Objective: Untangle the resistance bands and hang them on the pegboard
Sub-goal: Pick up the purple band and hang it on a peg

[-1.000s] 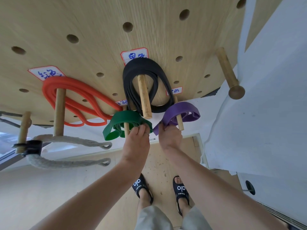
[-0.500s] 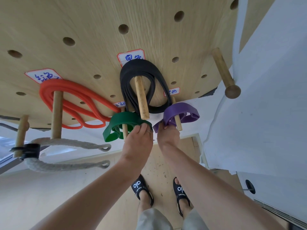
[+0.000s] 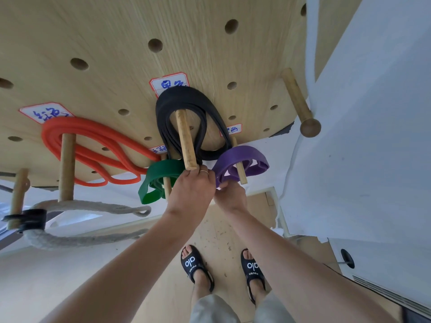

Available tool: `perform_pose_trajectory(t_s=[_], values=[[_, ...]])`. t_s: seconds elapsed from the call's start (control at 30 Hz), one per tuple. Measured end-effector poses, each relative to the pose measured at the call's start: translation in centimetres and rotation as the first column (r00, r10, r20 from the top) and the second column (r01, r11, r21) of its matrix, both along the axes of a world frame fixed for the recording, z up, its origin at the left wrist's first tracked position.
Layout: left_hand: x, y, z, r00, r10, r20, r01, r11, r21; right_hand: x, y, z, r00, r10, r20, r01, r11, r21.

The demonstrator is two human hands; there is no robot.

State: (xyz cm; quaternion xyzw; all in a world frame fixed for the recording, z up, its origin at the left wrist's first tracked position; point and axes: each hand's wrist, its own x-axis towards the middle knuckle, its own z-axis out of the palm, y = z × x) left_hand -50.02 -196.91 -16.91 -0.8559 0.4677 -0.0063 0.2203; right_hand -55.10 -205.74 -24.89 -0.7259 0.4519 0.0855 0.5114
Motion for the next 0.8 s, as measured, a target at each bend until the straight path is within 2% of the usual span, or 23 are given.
perform_pose_trajectory(t_s=[0.2, 0.37, 0.53, 0.7, 0.8], values=[[1.1, -0.8, -1.4, 0.999, 0.046, -0.020, -0.046, 0.999, -0.025, -1.9, -1.5, -0.1, 0.993, -0.105, 0.052, 0.108, 0.992, -0.060], [1.2, -2.5, -0.7, 0.992, 0.103, -0.067, -0.105, 0.994, -0.024, -2.7, -2.8, -0.7, 0.980, -0.120, 0.159, 0.149, 0.972, -0.182], [1.6, -2.8, -0.8, 0.988, 0.133, -0.073, -0.136, 0.990, -0.045, -2.9, -4.2, -0.4, 0.966, -0.123, 0.229, 0.174, 0.960, -0.218], [1.8, -2.6, -0.4, 0.984, 0.116, -0.134, -0.135, 0.980, -0.146, -3.4, -5.7, 0.3, 0.952, -0.124, 0.279, 0.209, 0.931, -0.299], [1.7, -2.4, 0.2, 0.980, 0.098, -0.173, -0.145, 0.948, -0.284, -4.0, -6.3, 1.0, 0.948, -0.087, 0.306, 0.191, 0.924, -0.331]])
